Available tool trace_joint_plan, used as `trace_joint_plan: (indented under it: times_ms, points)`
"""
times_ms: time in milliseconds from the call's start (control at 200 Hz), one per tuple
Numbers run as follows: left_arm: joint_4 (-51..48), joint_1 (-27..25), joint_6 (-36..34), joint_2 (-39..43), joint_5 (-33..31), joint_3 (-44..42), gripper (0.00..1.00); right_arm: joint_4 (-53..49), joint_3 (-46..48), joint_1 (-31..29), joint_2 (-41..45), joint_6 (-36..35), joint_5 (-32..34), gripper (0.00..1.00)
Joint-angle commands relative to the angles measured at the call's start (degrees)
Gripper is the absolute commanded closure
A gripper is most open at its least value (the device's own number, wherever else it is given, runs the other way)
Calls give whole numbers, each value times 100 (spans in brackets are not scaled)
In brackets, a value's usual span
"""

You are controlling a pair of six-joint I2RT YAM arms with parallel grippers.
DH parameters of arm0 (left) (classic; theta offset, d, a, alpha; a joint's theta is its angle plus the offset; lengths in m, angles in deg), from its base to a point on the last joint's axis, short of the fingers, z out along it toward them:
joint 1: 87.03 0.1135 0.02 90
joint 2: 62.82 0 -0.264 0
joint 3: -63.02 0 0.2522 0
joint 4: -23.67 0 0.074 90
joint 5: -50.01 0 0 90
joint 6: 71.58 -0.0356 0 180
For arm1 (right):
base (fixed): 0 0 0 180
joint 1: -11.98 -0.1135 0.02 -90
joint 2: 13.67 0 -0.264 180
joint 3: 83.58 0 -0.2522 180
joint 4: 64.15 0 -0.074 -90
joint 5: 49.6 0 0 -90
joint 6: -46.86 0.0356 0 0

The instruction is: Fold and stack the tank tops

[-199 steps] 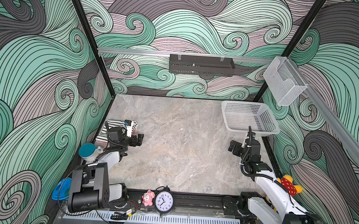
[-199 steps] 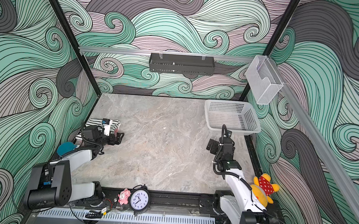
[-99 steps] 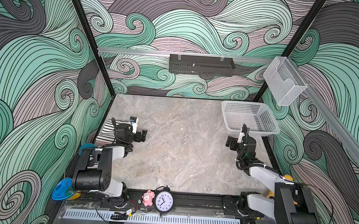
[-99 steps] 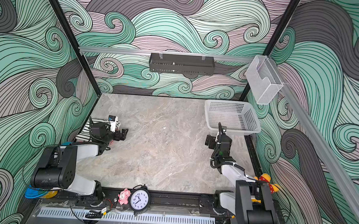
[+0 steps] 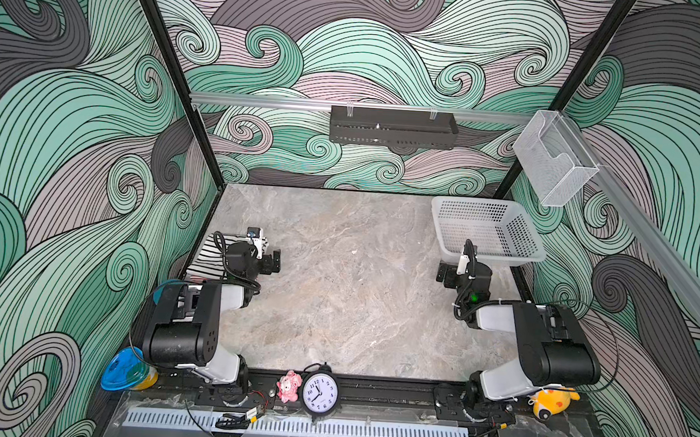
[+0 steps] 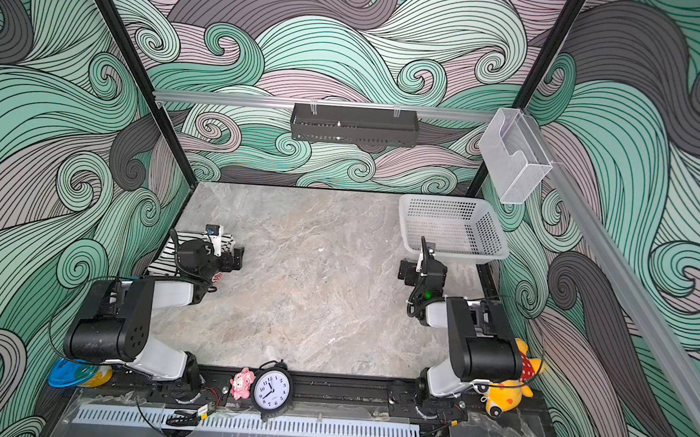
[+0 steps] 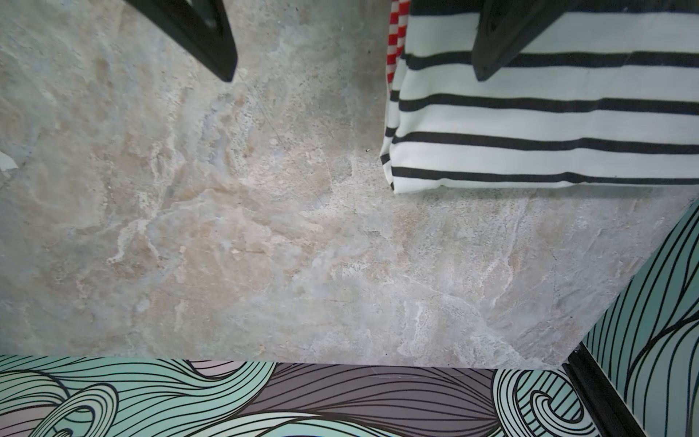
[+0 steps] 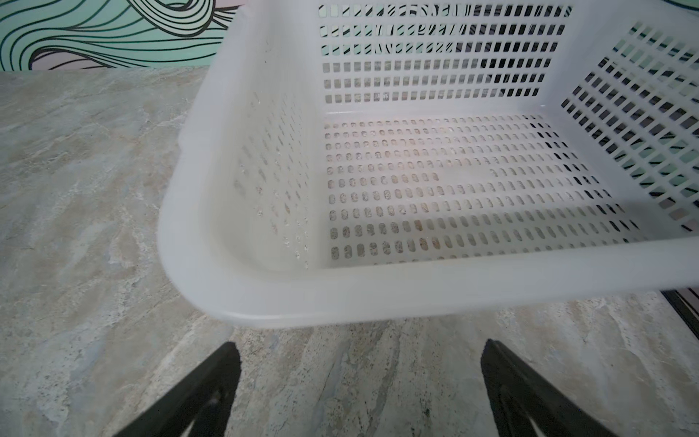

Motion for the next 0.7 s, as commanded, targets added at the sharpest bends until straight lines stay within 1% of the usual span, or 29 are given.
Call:
trace_joint_plan:
  times_ms: [0,696]
  points:
    - [153,-12,90,-54,-89,55,1,365,-57,29,41,-159,-146,0]
    - [181,-12,90,-27,-89,37,1,431,-13,30,61,-168,-143,0]
